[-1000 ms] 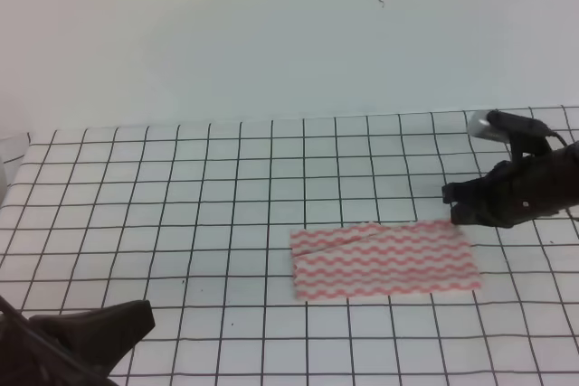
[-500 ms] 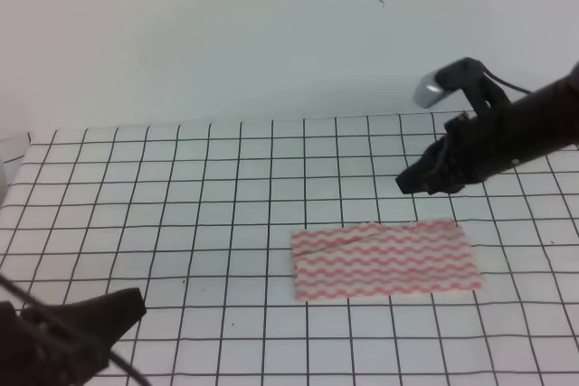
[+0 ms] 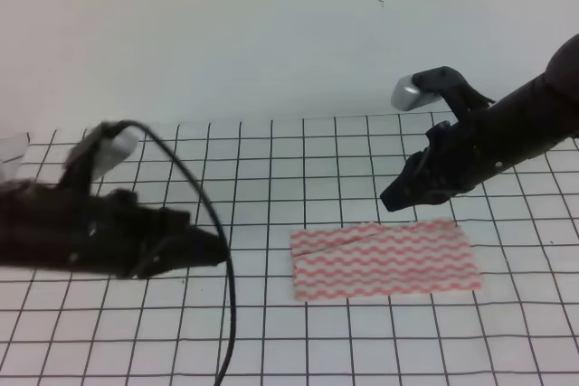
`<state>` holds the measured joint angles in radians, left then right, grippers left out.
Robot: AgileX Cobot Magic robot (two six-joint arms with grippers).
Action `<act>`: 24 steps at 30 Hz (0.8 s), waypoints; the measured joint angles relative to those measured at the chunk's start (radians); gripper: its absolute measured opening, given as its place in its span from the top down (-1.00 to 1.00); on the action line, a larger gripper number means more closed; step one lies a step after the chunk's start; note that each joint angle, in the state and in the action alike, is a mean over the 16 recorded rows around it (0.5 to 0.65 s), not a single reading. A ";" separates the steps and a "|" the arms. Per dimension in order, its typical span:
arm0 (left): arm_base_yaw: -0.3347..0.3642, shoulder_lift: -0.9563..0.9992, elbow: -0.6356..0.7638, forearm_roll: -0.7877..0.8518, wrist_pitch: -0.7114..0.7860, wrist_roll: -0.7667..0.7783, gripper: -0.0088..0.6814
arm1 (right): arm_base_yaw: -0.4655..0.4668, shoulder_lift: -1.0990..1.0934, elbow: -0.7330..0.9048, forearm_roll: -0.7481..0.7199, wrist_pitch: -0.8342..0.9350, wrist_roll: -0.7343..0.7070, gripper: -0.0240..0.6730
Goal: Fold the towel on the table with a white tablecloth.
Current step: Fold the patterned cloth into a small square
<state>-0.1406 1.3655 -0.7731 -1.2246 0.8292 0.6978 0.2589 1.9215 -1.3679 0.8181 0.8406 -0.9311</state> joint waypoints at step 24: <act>-0.107 0.601 -0.459 0.059 0.050 -0.102 0.48 | 0.000 -0.021 0.000 -0.050 0.032 0.084 0.67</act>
<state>-0.2474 1.9663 -1.2325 -1.1659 0.8796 0.5956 0.2589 1.9007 -1.3679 0.7678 0.8728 -0.8470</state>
